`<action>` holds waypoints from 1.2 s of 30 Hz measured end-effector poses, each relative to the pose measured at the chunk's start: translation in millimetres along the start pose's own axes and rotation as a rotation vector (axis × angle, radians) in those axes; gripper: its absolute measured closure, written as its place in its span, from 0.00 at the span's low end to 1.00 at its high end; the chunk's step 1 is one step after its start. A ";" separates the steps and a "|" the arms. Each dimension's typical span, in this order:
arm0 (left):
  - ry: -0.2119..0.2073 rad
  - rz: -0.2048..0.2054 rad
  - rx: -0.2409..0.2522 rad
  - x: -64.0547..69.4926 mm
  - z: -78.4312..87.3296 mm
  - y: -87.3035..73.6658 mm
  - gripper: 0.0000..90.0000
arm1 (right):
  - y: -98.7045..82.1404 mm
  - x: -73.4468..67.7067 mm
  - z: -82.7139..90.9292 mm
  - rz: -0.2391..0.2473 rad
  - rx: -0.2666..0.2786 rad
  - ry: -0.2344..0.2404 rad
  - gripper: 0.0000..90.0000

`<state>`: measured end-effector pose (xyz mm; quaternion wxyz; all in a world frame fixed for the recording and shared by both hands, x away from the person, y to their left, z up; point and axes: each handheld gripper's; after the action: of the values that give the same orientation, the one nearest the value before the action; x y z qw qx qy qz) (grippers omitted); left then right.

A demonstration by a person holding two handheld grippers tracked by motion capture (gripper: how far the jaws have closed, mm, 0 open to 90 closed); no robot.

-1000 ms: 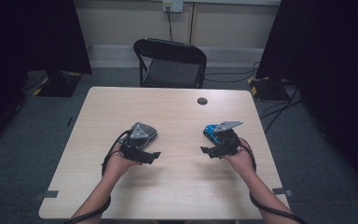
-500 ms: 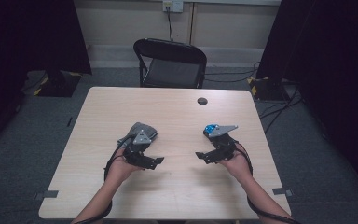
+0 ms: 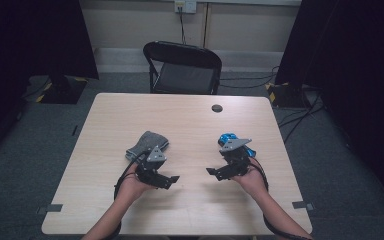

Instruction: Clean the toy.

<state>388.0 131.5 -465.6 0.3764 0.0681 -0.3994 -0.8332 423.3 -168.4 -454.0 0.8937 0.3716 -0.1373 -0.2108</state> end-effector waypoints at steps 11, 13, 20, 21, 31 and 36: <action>-0.020 -0.023 -0.016 9.0 0.0 -6.4 0.17 | -1.0 -11.5 -3.5 0.025 -0.005 0.023 0.11; -0.024 -0.030 -0.014 10.7 0.8 -7.0 0.17 | -2.9 -14.7 -5.0 0.031 -0.010 0.029 0.11; -0.042 -0.048 -0.027 15.7 1.6 -11.2 0.17 | -5.4 -22.7 -5.2 0.042 -0.005 0.049 0.11; -0.039 -0.052 -0.028 16.4 1.8 -12.2 0.17 | -5.8 -24.1 -5.1 0.039 -0.005 0.054 0.11; -0.077 -0.076 -0.008 21.3 7.7 -21.8 0.17 | -15.6 -30.8 -4.3 0.049 -0.017 0.071 0.11; -0.085 -0.079 -0.008 20.2 10.8 -25.5 0.17 | -20.2 -32.7 -3.2 0.051 -0.024 0.075 0.10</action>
<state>354.6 134.5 -472.8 0.3263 0.0468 -0.4089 -0.8510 390.5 -163.6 -473.7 0.9077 0.3648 -0.1106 -0.1753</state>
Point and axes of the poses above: each handheld gripper's, and its own axes: z roughly backward along the jaws, y roughly out of its top, x roughly to its right, and after that the axes turned 9 degrees about z, right-handed
